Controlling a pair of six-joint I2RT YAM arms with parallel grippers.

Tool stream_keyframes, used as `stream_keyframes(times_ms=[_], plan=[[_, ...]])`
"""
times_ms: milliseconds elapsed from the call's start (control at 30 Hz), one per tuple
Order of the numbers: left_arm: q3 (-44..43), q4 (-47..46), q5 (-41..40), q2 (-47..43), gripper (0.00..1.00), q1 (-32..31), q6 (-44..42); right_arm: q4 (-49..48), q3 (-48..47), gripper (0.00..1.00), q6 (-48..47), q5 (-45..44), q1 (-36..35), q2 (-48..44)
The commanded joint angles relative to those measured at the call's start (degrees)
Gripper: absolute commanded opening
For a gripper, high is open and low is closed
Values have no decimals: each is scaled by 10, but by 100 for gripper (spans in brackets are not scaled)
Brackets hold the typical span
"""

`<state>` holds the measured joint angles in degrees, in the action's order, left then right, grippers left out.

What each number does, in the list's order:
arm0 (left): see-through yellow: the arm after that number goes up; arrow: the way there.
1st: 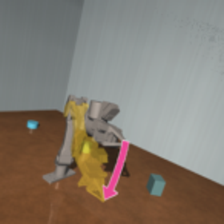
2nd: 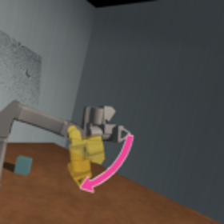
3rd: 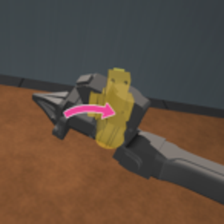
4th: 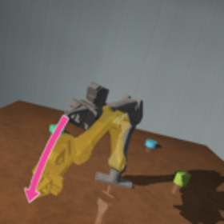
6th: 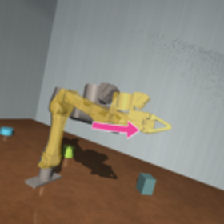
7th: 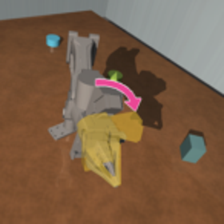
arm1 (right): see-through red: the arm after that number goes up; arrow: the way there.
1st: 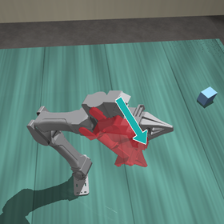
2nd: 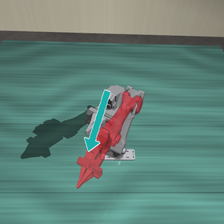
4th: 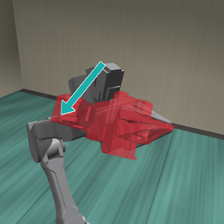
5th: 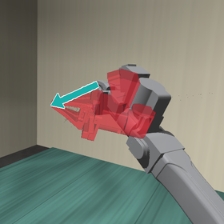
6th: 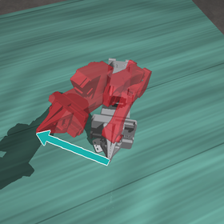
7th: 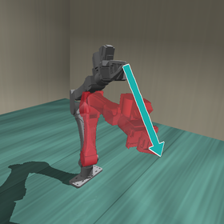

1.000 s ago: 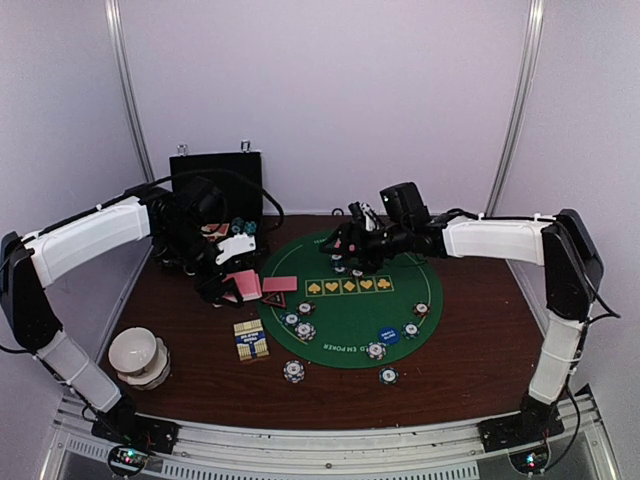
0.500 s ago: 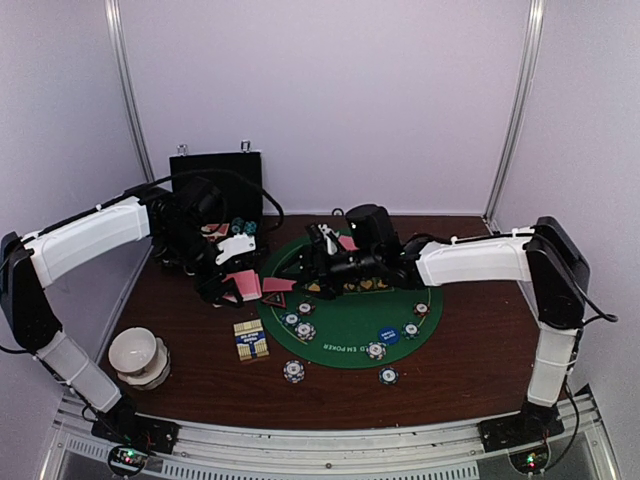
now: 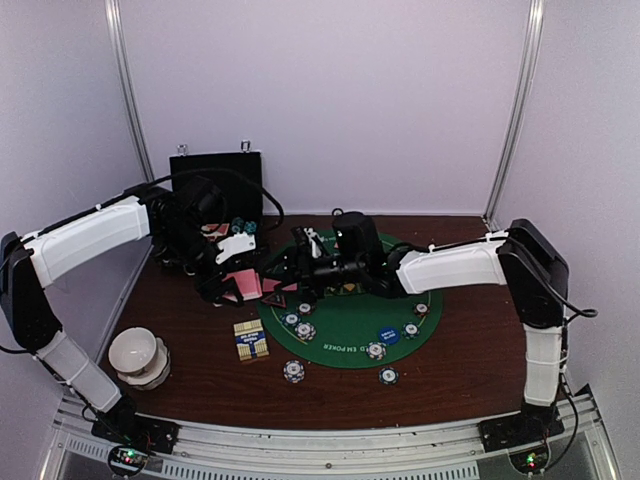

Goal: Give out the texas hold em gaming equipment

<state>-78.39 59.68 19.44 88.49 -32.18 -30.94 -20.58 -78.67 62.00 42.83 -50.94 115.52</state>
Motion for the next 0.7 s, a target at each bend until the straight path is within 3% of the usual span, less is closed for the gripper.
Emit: stream_keyframes(times_ms=[0,667], plan=[[-21,-14,18,-6,0,1,7,-40,-29,78,18,3,-8,26],[-22,-13,17,-4,0,1,6,-71,-112,78,64,27,-24,114]])
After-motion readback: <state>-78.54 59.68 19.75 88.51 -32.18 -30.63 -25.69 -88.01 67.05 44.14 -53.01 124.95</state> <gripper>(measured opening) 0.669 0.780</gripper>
